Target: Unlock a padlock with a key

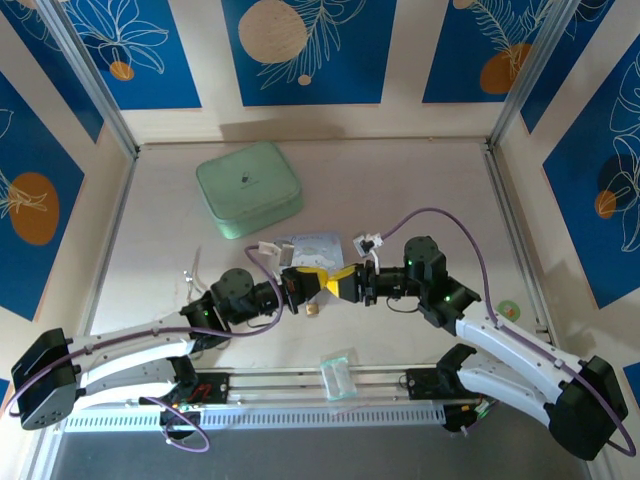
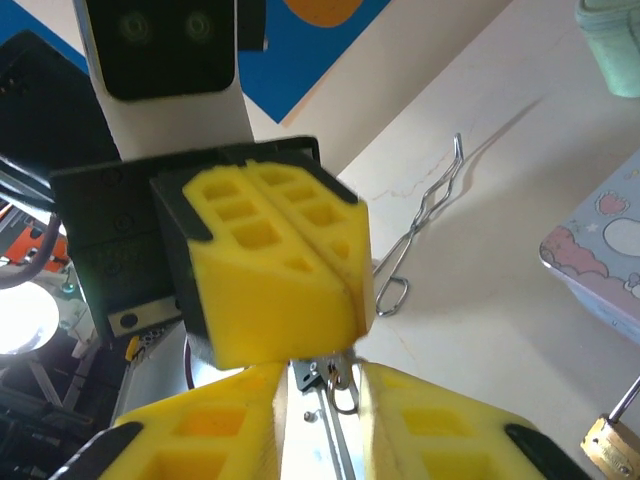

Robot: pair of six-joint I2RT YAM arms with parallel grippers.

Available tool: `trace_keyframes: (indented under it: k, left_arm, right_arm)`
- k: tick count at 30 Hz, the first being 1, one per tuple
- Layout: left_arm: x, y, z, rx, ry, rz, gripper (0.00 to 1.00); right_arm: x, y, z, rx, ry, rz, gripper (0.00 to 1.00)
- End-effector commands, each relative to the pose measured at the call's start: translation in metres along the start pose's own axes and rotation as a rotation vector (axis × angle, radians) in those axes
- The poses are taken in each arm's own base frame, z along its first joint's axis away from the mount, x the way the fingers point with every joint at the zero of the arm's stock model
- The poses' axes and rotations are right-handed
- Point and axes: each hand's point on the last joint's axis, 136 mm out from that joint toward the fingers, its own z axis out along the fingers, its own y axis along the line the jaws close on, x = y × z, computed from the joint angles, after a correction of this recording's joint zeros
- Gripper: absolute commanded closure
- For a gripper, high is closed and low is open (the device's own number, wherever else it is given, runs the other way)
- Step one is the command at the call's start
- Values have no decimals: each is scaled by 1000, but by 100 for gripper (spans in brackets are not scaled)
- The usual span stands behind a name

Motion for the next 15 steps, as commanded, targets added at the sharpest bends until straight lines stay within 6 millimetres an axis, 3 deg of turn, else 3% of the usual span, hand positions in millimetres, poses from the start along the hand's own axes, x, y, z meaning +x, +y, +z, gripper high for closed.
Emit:
trace_keyframes:
  k: [1, 7, 15]
  left_arm:
    - [-18, -11, -5, 34, -74, -11, 100]
    - [-17, -16, -1, 64, -68, -17, 100]
    - [-9, -19, 6, 102, -37, -46, 100]
  right_arm:
    - [6, 7, -3, -36, 16, -2, 73]
    - [8, 7, -1, -44, 21, -6, 74]
    - [-5, 6, -1, -19, -20, -44, 74]
